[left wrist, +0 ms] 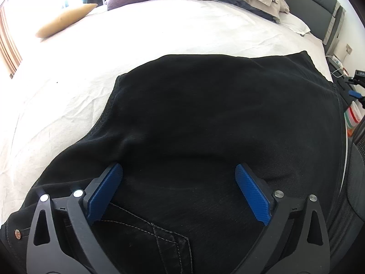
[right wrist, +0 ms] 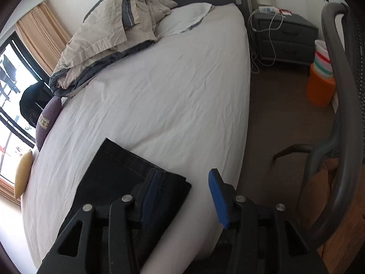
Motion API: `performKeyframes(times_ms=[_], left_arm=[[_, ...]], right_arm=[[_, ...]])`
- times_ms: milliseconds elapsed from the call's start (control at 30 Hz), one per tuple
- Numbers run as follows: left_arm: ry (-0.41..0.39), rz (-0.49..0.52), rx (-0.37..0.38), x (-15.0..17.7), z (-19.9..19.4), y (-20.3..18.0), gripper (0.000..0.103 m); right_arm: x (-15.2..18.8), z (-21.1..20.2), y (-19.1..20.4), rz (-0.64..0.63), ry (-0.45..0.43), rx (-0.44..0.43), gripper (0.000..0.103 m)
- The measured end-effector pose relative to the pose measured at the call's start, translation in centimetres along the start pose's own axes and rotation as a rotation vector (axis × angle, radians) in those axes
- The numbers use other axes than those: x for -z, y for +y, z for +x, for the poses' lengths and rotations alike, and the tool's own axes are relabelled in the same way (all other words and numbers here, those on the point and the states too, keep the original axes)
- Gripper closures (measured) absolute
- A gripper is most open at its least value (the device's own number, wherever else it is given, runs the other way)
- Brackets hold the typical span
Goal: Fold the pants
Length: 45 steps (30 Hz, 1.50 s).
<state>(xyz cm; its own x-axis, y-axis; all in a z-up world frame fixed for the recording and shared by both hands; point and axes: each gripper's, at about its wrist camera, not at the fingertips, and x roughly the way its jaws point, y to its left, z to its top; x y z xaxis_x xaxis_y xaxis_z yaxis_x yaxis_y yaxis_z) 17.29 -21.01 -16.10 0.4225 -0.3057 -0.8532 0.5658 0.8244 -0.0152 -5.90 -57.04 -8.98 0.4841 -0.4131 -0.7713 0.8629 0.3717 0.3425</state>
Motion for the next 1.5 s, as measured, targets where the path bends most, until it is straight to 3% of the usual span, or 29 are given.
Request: performKeyframes(times_ms=[133, 267, 333, 367, 433, 533, 567, 600, 633, 700, 733, 800, 933, 967, 1000, 1033, 1100, 1200, 1300, 1367, 1400, 1433, 1500], left_arm=[[-0.001, 0.002, -0.002, 0.2, 0.0, 0.0, 0.000], [-0.005, -0.002, 0.001, 0.4, -0.2, 0.1, 0.000], [-0.008, -0.005, 0.004, 0.5, -0.2, 0.1, 0.000], [-0.009, -0.007, 0.008, 0.6, -0.3, 0.2, 0.000], [-0.013, -0.012, 0.015, 0.7, -0.3, 0.3, 0.000], [-0.015, -0.011, 0.015, 0.9, -0.4, 0.4, 0.000], [-0.015, -0.012, 0.014, 0.8, -0.5, 0.4, 0.000], [-0.015, -0.012, 0.014, 0.8, -0.7, 0.4, 0.000], [-0.010, -0.014, 0.012, 0.7, -1.0, 0.4, 0.000], [-0.033, -0.031, 0.014, 0.2, -2.1, 0.5, 0.000], [-0.060, -0.039, 0.023, -0.1, -2.7, 0.5, 0.000], [-0.102, -0.048, 0.031, -1.0, -3.6, 0.7, 0.000], [-0.088, -0.067, 0.055, -2.8, -2.1, 2.0, 0.001], [-0.065, -0.080, 0.069, -3.0, -1.2, 2.5, 0.002], [-0.041, -0.098, 0.073, -3.1, -0.2, 3.2, 0.003], [-0.027, -0.113, 0.070, -3.2, 0.6, 3.8, 0.003], [-0.016, -0.144, 0.072, -3.4, 1.7, 5.0, 0.004], [-0.016, -0.137, 0.046, -4.7, 2.4, 5.9, 0.003], [-0.024, -0.108, 0.008, -5.4, 2.3, 5.8, 0.003], [-0.044, -0.132, -0.051, -6.0, 1.5, 6.1, 0.004], [-0.056, -0.155, -0.040, -5.9, 0.9, 6.2, 0.005], [-0.064, -0.175, 0.002, -5.9, 0.3, 6.2, 0.005], [-0.064, -0.177, 0.066, -5.4, -0.7, 5.0, 0.005]], right_arm=[[-0.5, -0.5, 4.3, -0.096, 0.056, -0.254, 0.054], [2.0, 3.2, 8.6, -0.211, 0.253, -0.430, 0.054], [3.2, 6.3, 8.8, -0.227, 0.357, -0.393, 0.055], [3.4, 7.7, 8.4, -0.230, 0.381, -0.354, 0.060], [2.7, 8.8, 7.1, -0.245, 0.338, -0.297, 0.096], [0.1, 8.4, 4.3, -0.171, 0.235, -0.100, 0.099], [-0.5, 7.9, 4.0, -0.144, 0.215, -0.066, 0.094], [-0.9, 7.0, 4.4, -0.150, 0.191, -0.015, 0.079], [-0.9, 6.0, 5.4, -0.170, 0.168, -0.032, 0.078], [0.2, 4.4, 8.7, -0.222, 0.198, -0.220, 0.076], [1.5, 3.9, 11.0, -0.266, 0.243, -0.326, 0.070], [5.0, 3.8, 16.2, -0.349, 0.373, -0.539, 0.069], [13.8, 5.6, 25.6, -0.499, 0.686, -0.779, 0.066], [15.8, 6.5, 27.0, -0.539, 0.748, -0.790, 0.066], [17.3, 7.6, 27.8, -0.580, 0.769, -0.747, 0.068], [18.1, 8.8, 28.1, -0.591, 0.778, -0.697, 0.083], [17.0, 10.6, 27.4, -0.511, 0.776, -0.688, 0.103], [13.5, 11.8, 24.4, -0.406, 0.684, -0.618, 0.103], [10.7, 10.8, 21.8, -0.391, 0.569, -0.495, 0.103], [9.7, 9.1, 21.2, -0.420, 0.492, -0.398, 0.097], [9.7, 8.0, 21.2, -0.440, 0.474, -0.397, 0.080], [10.0, 7.2, 21.4, -0.442, 0.487, -0.439, 0.064], [12.0, 5.9, 22.0, -0.470, 0.584, -0.556, 0.059]])
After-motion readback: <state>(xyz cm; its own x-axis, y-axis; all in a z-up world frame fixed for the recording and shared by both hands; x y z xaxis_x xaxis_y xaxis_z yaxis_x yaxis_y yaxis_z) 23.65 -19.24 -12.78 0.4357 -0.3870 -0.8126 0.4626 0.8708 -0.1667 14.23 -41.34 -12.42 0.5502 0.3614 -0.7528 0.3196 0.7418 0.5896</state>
